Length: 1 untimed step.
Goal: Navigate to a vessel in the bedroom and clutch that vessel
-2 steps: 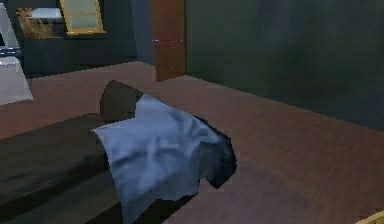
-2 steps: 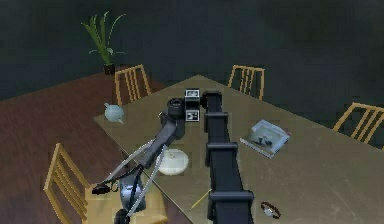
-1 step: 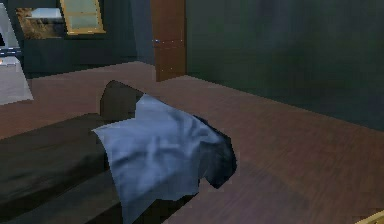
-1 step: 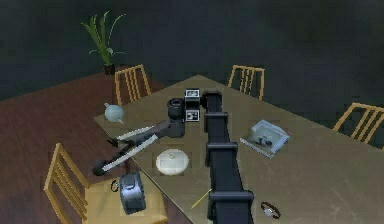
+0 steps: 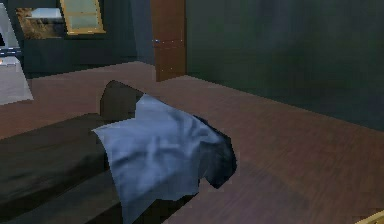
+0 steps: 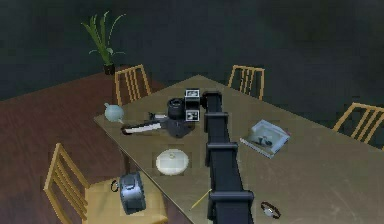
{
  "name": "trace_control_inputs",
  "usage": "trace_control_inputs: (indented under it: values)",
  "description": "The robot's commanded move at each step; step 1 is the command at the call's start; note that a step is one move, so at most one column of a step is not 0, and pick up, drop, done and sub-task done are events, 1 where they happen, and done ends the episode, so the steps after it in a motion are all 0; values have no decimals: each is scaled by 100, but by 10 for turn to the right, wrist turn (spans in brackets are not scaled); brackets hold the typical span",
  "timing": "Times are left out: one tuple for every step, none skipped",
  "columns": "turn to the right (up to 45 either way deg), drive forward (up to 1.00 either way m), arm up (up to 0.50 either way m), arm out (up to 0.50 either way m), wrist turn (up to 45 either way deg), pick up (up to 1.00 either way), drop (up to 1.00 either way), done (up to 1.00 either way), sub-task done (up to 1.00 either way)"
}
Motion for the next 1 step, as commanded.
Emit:
trace_control_inputs:
  values:
    - [0,0,0,0,330,0,0,0,0]
